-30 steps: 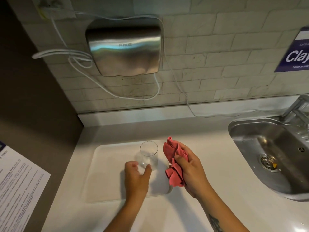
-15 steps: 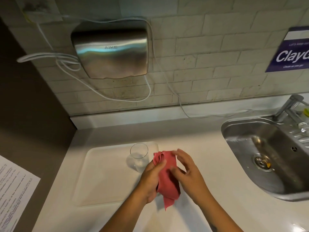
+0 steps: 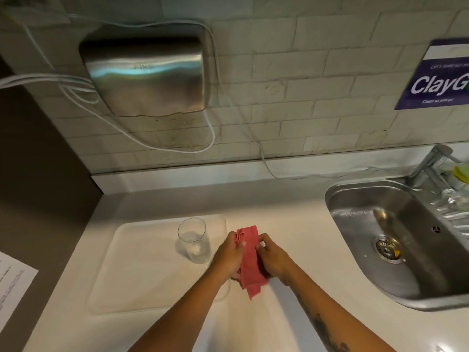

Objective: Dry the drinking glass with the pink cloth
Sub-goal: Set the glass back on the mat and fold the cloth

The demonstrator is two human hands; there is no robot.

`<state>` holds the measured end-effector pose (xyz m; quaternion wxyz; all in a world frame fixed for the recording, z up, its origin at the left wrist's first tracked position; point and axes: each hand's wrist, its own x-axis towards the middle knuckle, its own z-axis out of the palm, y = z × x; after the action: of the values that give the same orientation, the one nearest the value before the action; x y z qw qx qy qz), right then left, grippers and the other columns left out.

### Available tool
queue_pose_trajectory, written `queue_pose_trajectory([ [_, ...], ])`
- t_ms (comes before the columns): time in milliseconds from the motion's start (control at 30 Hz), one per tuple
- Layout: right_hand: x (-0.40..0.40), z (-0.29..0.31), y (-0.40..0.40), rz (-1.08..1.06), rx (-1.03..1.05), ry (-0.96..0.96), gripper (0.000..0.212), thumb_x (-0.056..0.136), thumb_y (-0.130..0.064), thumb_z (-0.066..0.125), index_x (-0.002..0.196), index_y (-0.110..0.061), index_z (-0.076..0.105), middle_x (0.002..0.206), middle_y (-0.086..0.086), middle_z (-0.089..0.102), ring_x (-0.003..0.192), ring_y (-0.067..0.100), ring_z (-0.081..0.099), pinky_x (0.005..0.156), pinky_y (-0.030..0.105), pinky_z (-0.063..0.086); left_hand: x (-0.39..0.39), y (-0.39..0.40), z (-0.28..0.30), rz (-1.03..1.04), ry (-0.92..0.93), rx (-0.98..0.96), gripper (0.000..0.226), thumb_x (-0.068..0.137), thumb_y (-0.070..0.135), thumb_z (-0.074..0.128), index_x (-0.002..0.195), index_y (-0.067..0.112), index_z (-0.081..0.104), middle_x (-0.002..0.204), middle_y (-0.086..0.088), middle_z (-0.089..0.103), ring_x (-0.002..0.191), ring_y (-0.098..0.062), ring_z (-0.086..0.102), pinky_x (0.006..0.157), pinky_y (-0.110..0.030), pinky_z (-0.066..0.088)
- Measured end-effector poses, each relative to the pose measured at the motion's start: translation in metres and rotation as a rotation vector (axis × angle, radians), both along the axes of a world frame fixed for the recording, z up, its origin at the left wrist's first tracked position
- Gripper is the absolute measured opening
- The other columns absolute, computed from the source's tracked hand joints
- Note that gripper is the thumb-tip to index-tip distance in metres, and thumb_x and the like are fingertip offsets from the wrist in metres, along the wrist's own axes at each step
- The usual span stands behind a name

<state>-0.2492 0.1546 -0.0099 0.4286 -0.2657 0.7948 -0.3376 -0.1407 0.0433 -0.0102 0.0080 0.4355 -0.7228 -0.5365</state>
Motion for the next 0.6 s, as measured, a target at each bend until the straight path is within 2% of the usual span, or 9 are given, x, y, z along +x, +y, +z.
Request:
queue_pose_trajectory([
  [100,-0.002,0.005,-0.014,0.080,0.105,0.053,0.028,0.121,-0.034,0.027,0.140,-0.021,0.043,0.127,0.019,0.071,0.115,0.041,0.074,0.094,0.055,0.067,-0.008,-0.006,0.001,-0.059,-0.191,-0.213,0.031,0.111,0.040,0.042,0.130,0.015,0.045,0.116,-0.008,0.068,0.094,-0.026,0.072,0.068,-0.038,0.061],
  [167,-0.001,0.003,-0.022,0.123,0.213,0.117,0.028,0.119,-0.032,0.033,0.138,-0.014,0.044,0.119,0.016,0.067,0.111,0.040,0.075,0.088,0.051,0.068,-0.011,-0.005,-0.002,-0.129,-0.302,-0.351,0.033,0.108,0.035,0.050,0.132,0.012,0.043,0.118,-0.010,0.069,0.093,-0.025,0.069,0.070,-0.034,0.054],
  [233,0.003,-0.003,-0.027,0.170,0.322,0.286,0.031,0.115,-0.031,0.044,0.135,-0.008,0.051,0.118,0.012,0.067,0.113,0.037,0.076,0.094,0.047,0.066,-0.012,0.002,-0.003,-0.221,-0.409,-0.512,0.041,0.104,0.034,0.058,0.135,0.014,0.041,0.119,-0.009,0.068,0.094,-0.025,0.068,0.072,-0.034,0.051],
  [300,0.006,-0.008,-0.028,0.225,0.406,0.496,0.032,0.111,-0.032,0.051,0.133,-0.009,0.057,0.127,0.010,0.068,0.117,0.033,0.075,0.096,0.043,0.063,-0.012,0.012,-0.005,-0.276,-0.492,-0.658,0.052,0.100,0.035,0.066,0.140,0.016,0.038,0.129,-0.011,0.061,0.106,-0.028,0.068,0.079,-0.037,0.053],
  [367,0.009,-0.009,-0.027,0.280,0.419,0.643,0.030,0.110,-0.032,0.055,0.133,-0.012,0.058,0.129,0.008,0.065,0.116,0.031,0.074,0.094,0.042,0.062,-0.010,0.019,-0.007,-0.283,-0.497,-0.759,0.058,0.099,0.037,0.068,0.144,0.017,0.037,0.136,-0.013,0.054,0.114,-0.029,0.063,0.087,-0.037,0.057],
  [467,0.013,-0.010,-0.025,0.325,0.375,0.700,0.028,0.109,-0.029,0.058,0.131,-0.014,0.062,0.125,0.007,0.067,0.110,0.030,0.076,0.090,0.041,0.064,-0.004,0.019,-0.011,-0.255,-0.443,-0.738,0.048,0.103,0.038,0.061,0.142,0.016,0.042,0.131,-0.011,0.057,0.112,-0.028,0.064,0.085,-0.037,0.055],
  [600,0.023,-0.001,-0.023,0.319,0.374,0.709,0.029,0.109,-0.031,0.056,0.130,-0.013,0.068,0.124,0.007,0.072,0.109,0.032,0.079,0.094,0.043,0.066,0.008,0.018,-0.002,-0.193,-0.375,-0.653,0.037,0.109,0.037,0.045,0.139,0.016,0.052,0.130,-0.009,0.063,0.114,-0.029,0.067,0.097,-0.043,0.057],
])
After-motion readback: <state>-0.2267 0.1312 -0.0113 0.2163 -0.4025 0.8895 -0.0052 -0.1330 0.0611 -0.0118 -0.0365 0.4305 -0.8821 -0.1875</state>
